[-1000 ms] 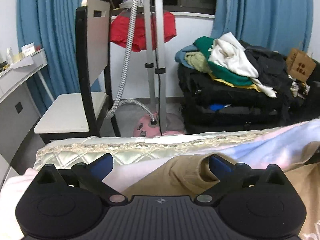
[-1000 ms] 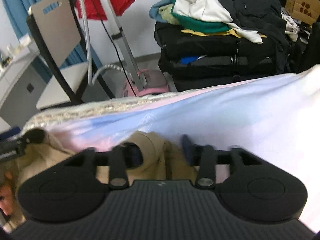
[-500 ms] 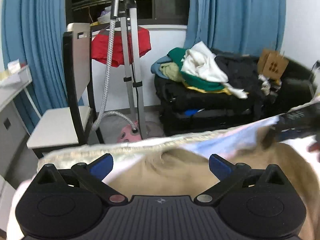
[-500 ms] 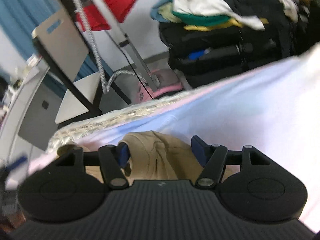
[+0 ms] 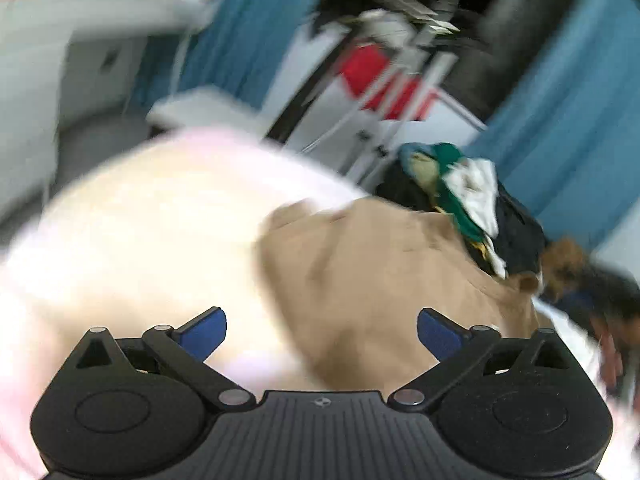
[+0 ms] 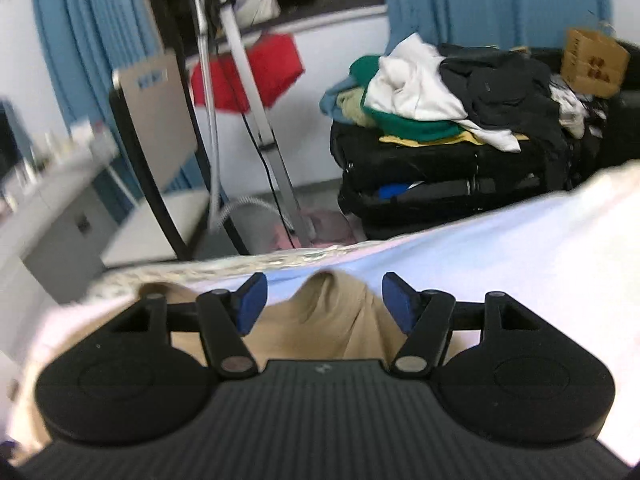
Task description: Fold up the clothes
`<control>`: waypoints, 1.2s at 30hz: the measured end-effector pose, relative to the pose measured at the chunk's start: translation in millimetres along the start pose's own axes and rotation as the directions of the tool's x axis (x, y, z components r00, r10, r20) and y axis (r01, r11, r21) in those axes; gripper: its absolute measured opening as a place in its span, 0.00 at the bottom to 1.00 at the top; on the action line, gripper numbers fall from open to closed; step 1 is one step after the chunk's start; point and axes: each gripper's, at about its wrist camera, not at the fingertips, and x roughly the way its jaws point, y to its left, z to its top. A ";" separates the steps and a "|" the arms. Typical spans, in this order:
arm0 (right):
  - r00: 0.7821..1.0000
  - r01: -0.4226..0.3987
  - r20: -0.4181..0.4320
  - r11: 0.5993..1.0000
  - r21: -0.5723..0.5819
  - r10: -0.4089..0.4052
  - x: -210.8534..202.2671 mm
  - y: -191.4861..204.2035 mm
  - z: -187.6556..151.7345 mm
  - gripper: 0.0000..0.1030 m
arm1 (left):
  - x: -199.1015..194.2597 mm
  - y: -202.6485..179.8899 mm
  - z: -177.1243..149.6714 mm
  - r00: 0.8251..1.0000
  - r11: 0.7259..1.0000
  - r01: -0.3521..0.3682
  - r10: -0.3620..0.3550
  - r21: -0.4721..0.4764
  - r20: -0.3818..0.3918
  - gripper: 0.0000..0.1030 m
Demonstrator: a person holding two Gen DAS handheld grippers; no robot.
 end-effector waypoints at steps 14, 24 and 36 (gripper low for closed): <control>0.996 -0.079 0.003 0.906 0.416 0.086 -195.5 -21.7 -200.2 0.66 | 6.9 58.7 -6.1 0.985 0.984 0.105 -0.081 -0.147 0.155 0.70; 0.989 -0.140 0.013 0.900 0.413 0.148 -155.2 -13.3 -204.4 0.66 | 32.0 92.6 48.6 0.982 0.941 0.148 -0.104 -0.304 0.156 0.51; 0.983 -0.148 -0.019 0.843 0.517 0.184 -121.5 -42.0 -215.8 0.66 | 99.8 15.9 84.7 0.998 0.995 0.063 -0.063 -0.074 0.009 0.07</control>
